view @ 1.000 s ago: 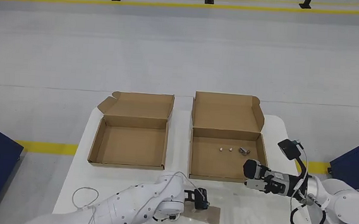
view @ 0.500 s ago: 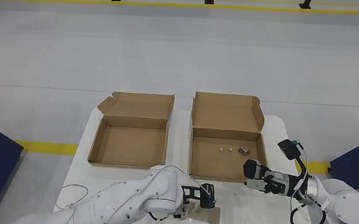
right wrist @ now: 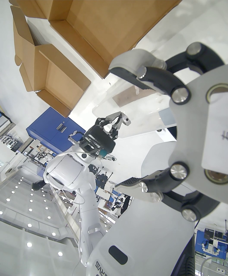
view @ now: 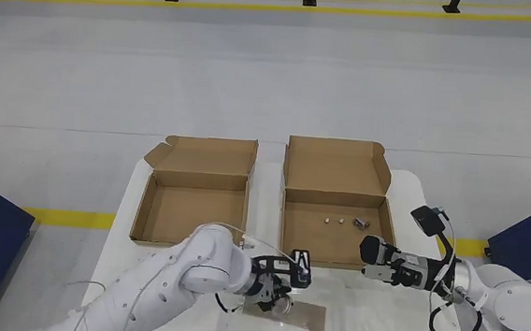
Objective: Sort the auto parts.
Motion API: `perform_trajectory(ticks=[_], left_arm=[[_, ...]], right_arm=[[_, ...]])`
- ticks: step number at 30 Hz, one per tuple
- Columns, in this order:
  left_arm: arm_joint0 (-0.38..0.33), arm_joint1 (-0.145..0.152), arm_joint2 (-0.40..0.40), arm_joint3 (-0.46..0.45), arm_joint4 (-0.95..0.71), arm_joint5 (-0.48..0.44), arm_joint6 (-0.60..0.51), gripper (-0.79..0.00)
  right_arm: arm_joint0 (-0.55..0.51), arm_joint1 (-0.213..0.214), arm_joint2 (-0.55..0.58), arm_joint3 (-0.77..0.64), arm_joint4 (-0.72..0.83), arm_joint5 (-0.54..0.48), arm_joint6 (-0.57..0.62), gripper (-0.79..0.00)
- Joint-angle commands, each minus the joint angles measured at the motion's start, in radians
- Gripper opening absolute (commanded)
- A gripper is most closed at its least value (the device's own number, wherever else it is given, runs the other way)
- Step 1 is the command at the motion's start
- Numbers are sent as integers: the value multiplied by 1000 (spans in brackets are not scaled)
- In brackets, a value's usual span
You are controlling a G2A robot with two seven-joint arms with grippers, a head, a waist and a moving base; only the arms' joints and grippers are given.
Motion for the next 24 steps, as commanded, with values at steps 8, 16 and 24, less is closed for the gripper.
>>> perform_trajectory(ticks=[8,16,24], left_arm=[[123,72,-182,31,-80,-355,280,-785],[132,80,-192,26,-69,-355,312,-785],[192,83,-251,50,-109,-355,678,-785]], right_arm=[[0,0,0,0,0,0,0,0],[0,0,0,0,0,0,0,0],[0,0,0,0,0,0,0,0]])
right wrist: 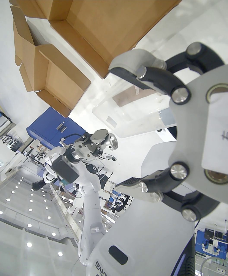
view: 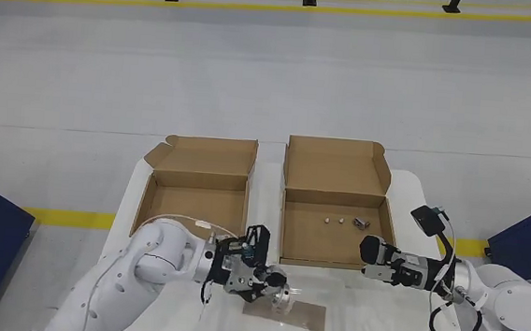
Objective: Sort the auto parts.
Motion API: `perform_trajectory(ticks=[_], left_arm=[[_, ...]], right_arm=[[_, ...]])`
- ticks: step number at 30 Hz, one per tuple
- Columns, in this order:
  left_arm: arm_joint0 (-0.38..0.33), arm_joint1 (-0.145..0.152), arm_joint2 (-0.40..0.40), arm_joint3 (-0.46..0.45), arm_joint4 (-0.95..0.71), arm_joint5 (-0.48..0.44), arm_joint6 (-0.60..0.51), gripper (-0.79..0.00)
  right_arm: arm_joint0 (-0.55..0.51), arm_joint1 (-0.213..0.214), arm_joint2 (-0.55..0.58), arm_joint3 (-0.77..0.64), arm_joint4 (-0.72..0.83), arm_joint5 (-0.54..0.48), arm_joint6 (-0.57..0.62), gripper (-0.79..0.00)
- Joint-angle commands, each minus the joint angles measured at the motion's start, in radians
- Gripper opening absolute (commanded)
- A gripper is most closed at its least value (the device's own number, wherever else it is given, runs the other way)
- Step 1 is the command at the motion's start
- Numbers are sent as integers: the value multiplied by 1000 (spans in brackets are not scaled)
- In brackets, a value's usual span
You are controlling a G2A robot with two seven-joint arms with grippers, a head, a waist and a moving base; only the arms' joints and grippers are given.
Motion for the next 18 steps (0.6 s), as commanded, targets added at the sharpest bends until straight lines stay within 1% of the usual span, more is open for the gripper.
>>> perform_trajectory(ticks=[1,4,5,7,10,11,12,13,18], left_arm=[[11,4,0,-7,9,0,140,-785],[8,15,24,-8,39,0,315,-785],[3,21,45,-5,57,0,400,-785],[-13,30,69,9,113,0,490,-785],[-47,46,133,43,216,0,680,-785],[-68,53,164,55,274,0,779,-785],[-76,57,180,66,301,0,837,-785],[-82,58,188,73,319,0,862,-785],[-82,58,188,73,319,0,862,-785]], right_arm=[[0,0,0,0,0,0,0,0],[0,0,0,0,0,0,0,0],[0,0,0,0,0,0,0,0],[0,0,0,0,0,0,0,0],[0,0,0,0,0,0,0,0],[0,0,0,0,0,0,0,0],[0,0,0,0,0,0,0,0],[0,0,0,0,0,0,0,0],[0,0,0,0,0,0,0,0]])
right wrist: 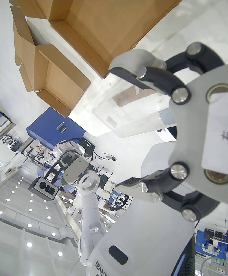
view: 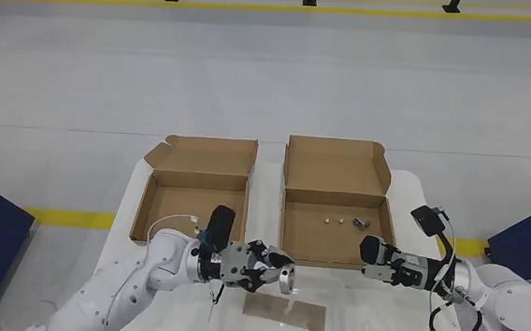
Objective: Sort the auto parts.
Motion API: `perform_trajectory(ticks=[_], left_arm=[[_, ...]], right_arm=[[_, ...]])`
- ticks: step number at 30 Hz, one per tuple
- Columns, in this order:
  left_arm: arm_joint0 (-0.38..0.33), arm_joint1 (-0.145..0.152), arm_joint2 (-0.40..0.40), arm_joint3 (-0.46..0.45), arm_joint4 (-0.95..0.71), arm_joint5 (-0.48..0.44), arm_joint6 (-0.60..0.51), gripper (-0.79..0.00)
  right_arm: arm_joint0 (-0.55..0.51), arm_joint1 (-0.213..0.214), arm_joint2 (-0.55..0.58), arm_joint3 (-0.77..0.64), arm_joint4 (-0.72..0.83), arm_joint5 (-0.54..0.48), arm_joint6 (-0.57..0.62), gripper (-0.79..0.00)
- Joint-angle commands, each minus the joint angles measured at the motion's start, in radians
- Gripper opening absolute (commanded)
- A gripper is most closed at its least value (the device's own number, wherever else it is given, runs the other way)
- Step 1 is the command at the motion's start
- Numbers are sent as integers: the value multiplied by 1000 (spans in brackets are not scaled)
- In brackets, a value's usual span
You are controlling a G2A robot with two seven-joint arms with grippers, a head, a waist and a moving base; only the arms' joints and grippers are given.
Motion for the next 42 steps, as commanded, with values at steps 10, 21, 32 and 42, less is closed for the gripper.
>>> perform_trajectory(ticks=[10,21,32,42], left_arm=[[49,-10,-44,1,-37,0,175,-785],[60,-48,-64,-7,133,31,465,-785],[81,-62,-103,-43,64,0,434,-785],[90,-69,-125,-100,19,12,402,-785]], right_arm=[[0,0,0,0,0,0,0,0],[0,0,0,0,0,0,0,0],[0,0,0,0,0,0,0,0],[0,0,0,0,0,0,0,0]])
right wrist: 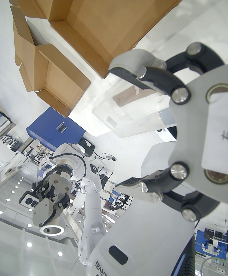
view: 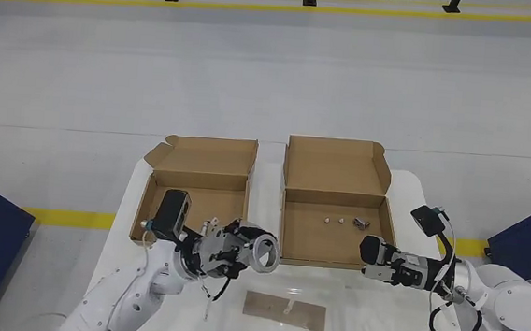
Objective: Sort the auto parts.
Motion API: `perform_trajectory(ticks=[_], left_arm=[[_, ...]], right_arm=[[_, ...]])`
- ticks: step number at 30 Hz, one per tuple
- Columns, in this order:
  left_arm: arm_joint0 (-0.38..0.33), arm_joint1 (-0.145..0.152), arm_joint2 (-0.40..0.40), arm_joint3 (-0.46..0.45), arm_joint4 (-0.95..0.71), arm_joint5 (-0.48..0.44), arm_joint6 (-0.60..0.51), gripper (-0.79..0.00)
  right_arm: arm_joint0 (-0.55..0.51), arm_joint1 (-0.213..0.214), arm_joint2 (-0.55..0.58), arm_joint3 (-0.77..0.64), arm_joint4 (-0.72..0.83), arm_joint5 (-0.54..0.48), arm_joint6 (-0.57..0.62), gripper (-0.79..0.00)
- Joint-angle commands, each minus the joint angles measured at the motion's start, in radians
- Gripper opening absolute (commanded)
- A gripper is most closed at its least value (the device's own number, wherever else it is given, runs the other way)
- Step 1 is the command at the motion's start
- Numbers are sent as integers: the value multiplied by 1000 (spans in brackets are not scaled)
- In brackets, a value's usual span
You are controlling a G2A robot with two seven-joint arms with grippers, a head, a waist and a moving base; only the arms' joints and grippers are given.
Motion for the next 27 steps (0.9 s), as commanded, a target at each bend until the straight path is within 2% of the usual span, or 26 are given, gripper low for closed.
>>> perform_trajectory(ticks=[1,8,21,27], left_arm=[[2,-3,-13,-16,-15,-5,9,-785],[7,-24,-31,-82,-40,-16,37,-785],[-30,-89,-3,-141,-144,-16,37,-785],[-23,-120,5,-167,-214,-16,37,-785]], right_arm=[[0,0,0,0,0,0,0,0],[0,0,0,0,0,0,0,0],[0,0,0,0,0,0,0,0],[0,0,0,0,0,0,0,0]])
